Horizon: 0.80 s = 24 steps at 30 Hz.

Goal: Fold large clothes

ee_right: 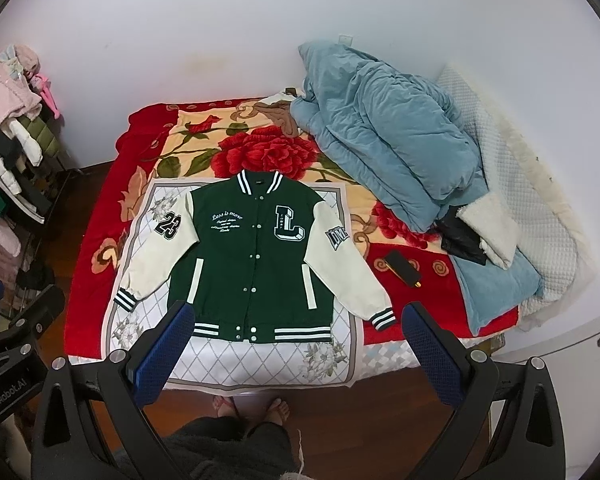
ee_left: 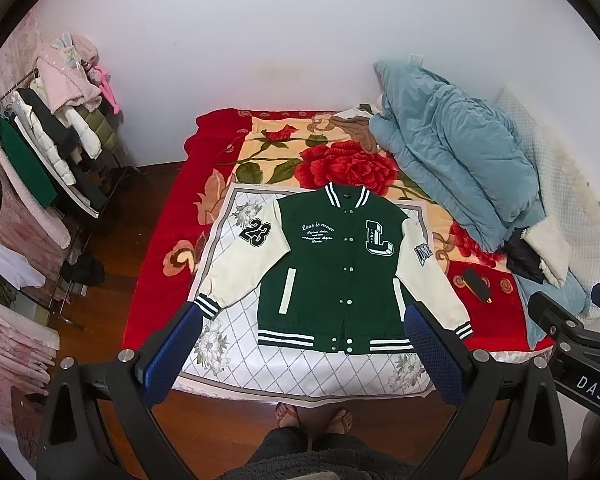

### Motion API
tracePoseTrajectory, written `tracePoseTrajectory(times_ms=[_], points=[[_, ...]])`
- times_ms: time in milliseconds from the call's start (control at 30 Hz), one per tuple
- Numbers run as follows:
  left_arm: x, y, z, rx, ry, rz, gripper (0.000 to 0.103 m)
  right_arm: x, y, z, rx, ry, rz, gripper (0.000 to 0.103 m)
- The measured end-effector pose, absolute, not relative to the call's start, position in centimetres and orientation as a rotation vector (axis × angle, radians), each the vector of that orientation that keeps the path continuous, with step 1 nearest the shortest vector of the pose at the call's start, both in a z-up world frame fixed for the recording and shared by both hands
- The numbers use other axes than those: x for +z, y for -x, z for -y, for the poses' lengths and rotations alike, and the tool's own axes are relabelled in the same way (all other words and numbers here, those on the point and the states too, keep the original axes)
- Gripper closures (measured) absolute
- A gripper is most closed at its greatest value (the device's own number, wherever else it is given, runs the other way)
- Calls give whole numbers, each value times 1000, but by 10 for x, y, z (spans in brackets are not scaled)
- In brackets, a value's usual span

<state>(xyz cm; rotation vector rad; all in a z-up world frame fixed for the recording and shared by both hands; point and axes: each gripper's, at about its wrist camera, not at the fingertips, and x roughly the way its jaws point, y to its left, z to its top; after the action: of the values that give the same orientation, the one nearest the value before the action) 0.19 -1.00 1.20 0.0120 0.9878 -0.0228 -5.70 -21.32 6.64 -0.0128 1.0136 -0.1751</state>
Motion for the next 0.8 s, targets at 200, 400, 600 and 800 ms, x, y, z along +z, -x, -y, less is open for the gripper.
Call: tracePoseTrajectory(times_ms=[200,400,600,800], points=[[12,-1,8,-22,-11,-988,0,67,57,214,-174,12,-1012,0],[17,-7,7,-25,-5,-982,0,74,46,219,-176,9,-1013,0],[18,-9,8,-26,-5,-980,0,76,43,219,-179,12,-1012,0],[17,-8,8,-26,-5,-978,0,77,41,219,-178,13,-1012,0]])
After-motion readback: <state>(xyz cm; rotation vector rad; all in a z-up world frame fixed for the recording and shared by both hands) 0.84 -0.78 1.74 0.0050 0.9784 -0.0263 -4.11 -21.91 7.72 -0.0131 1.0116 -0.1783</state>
